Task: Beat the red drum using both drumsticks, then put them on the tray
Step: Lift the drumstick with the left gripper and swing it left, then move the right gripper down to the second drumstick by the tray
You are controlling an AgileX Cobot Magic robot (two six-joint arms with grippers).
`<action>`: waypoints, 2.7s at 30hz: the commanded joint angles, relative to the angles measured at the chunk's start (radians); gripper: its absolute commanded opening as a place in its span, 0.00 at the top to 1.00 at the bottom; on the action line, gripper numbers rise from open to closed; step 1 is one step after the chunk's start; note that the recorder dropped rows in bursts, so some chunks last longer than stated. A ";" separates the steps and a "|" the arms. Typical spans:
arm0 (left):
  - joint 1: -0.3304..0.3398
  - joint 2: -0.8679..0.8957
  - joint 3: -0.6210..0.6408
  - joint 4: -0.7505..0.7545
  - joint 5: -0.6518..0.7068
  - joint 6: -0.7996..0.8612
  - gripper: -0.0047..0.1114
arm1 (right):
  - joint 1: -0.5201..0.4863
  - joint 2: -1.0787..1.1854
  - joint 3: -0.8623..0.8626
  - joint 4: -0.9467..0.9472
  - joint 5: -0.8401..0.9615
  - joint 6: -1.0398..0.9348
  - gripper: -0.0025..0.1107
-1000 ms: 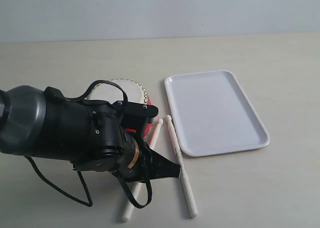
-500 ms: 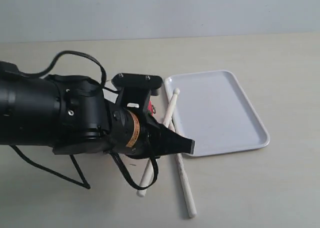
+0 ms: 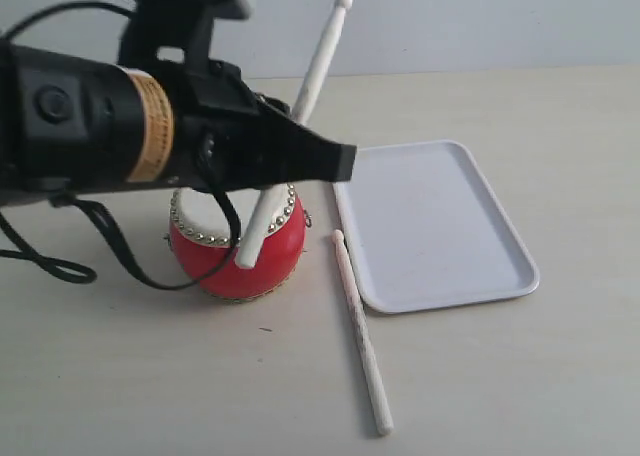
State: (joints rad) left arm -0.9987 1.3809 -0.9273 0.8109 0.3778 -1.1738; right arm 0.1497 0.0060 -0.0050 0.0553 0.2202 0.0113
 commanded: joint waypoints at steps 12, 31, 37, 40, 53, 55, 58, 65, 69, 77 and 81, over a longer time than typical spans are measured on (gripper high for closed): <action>-0.004 -0.462 0.221 0.286 -0.106 -0.143 0.96 | -0.005 -0.006 0.005 0.136 -0.212 0.001 0.98; -0.004 -0.787 0.641 0.398 -0.077 -0.294 0.96 | -0.005 -0.006 -0.121 0.104 -0.258 0.273 0.98; -0.004 -0.787 0.672 0.466 -0.077 -0.379 0.96 | -0.003 0.172 -0.320 0.074 -0.154 0.249 0.98; -0.004 -0.787 0.672 0.468 -0.076 -0.383 0.96 | 0.028 0.320 -0.417 0.100 -0.076 0.167 0.98; -0.004 -0.787 0.672 0.468 -0.074 -0.403 0.96 | 0.276 1.192 -0.785 0.509 0.355 -0.432 0.98; -0.004 -0.787 0.672 0.468 -0.074 -0.403 0.96 | 0.280 1.292 -0.822 0.452 0.409 -0.385 0.98; -0.004 -0.787 0.672 0.468 -0.074 -0.403 0.96 | 0.280 1.453 -0.858 0.319 0.446 -0.249 0.98; -0.004 -0.787 0.672 0.468 -0.074 -0.403 0.96 | 0.280 1.643 -0.861 0.290 0.484 -0.233 0.94; -0.004 -0.787 0.672 0.468 -0.075 -0.407 0.96 | 0.280 1.686 -0.861 0.347 0.470 -0.300 0.81; -0.004 -0.787 0.672 0.468 -0.077 -0.433 0.96 | 0.301 1.695 -0.861 0.504 0.436 -0.392 0.69; -0.004 -0.787 0.672 0.468 -0.077 -0.433 0.96 | 0.350 1.710 -0.861 0.507 0.375 -0.378 0.69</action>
State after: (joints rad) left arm -0.9987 0.6015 -0.2559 1.2718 0.2979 -1.5962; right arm 0.4737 1.7053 -0.8531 0.5501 0.6403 -0.3632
